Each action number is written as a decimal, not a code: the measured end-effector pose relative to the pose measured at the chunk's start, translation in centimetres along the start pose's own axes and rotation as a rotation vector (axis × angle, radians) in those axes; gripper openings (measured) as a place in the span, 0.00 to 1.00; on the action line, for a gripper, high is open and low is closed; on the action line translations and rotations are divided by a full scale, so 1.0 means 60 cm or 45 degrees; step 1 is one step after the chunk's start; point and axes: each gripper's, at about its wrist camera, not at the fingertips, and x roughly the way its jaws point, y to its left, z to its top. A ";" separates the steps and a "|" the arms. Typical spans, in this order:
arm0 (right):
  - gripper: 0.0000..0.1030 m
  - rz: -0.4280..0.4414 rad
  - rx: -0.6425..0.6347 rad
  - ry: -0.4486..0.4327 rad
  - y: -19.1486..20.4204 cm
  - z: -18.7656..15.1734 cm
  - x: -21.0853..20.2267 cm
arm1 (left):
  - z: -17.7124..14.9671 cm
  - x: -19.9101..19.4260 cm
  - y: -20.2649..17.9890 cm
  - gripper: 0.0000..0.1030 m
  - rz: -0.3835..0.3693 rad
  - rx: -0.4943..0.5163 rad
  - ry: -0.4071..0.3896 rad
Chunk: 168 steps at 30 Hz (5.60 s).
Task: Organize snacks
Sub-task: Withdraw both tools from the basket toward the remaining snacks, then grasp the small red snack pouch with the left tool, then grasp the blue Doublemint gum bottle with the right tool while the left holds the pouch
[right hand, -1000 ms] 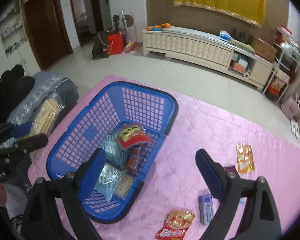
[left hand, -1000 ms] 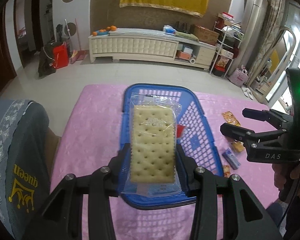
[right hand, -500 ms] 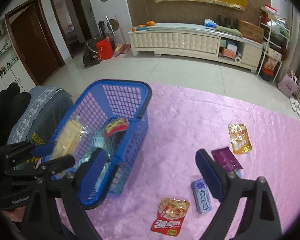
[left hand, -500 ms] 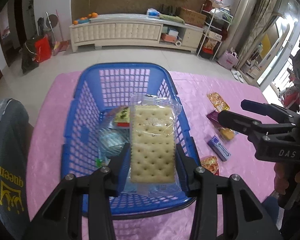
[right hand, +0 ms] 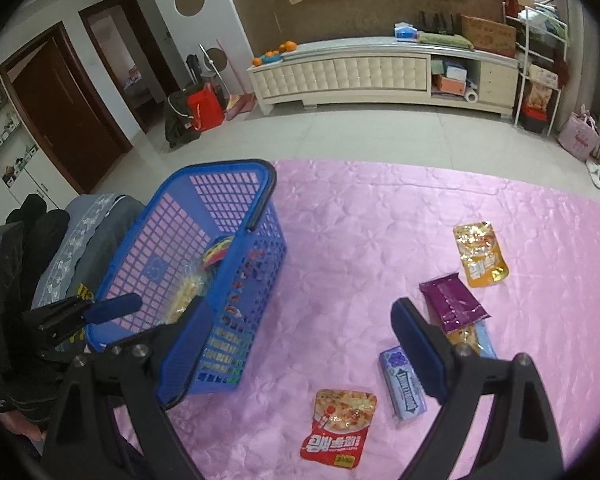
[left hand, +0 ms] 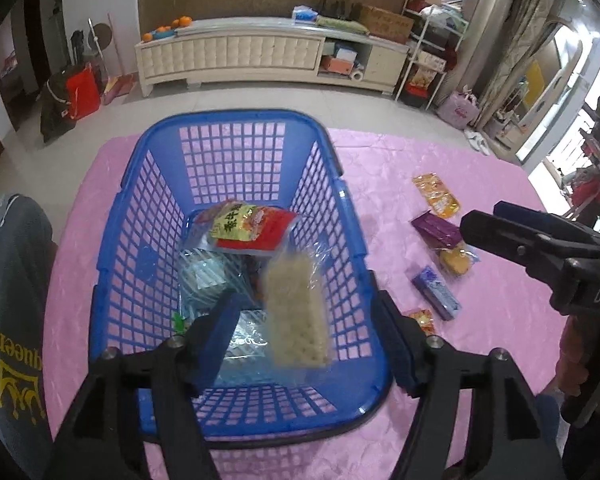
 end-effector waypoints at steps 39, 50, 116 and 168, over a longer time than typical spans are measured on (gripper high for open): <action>0.91 -0.138 0.175 -0.093 -0.058 -0.213 -0.229 | -0.177 -0.133 -0.208 0.77 -0.093 0.146 -0.102; 0.91 -0.274 0.128 -0.009 -0.110 -0.265 -0.174 | -0.194 -0.037 -0.237 0.77 -0.094 0.099 0.044; 0.91 -0.252 0.292 0.120 -0.239 -0.283 -0.013 | -0.148 0.220 -0.246 0.22 0.003 0.086 0.360; 0.34 -0.151 -0.102 0.032 -0.108 -0.177 0.007 | -0.135 0.087 -0.221 0.18 0.152 0.232 0.006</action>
